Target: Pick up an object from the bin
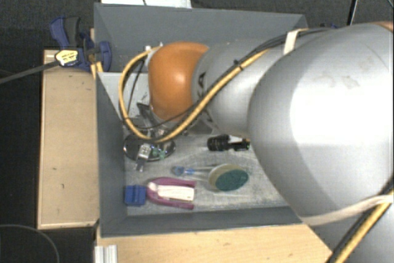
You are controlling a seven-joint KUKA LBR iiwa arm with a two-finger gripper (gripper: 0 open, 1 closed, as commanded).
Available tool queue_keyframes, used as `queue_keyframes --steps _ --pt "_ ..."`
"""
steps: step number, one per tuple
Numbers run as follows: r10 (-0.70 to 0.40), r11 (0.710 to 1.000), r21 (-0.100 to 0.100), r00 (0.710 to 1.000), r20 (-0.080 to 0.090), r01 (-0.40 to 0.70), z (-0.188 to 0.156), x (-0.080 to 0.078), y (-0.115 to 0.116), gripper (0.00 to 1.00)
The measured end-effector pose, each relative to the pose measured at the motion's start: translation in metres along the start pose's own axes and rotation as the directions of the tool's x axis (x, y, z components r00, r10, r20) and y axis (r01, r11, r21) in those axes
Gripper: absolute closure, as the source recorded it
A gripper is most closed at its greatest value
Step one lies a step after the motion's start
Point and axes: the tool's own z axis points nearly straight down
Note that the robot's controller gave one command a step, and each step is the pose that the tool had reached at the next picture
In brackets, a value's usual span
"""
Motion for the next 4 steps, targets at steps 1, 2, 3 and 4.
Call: queue_keyframes --steps 1,2,3,4 --pt "0.256 0.967 0.001 0.967 0.0 -0.256 -0.007 0.006 0.012 0.0" --pt "0.392 0.92 -0.003 0.92 0.003 -0.392 0.03 -0.012 0.014 0.0" --pt "0.388 0.921 -0.002 0.921 0.002 -0.388 0.03 -0.012 0.014 0.0" --pt "0.387 0.922 -0.003 0.922 0.002 -0.387 0.029 -0.012 0.015 1.0"
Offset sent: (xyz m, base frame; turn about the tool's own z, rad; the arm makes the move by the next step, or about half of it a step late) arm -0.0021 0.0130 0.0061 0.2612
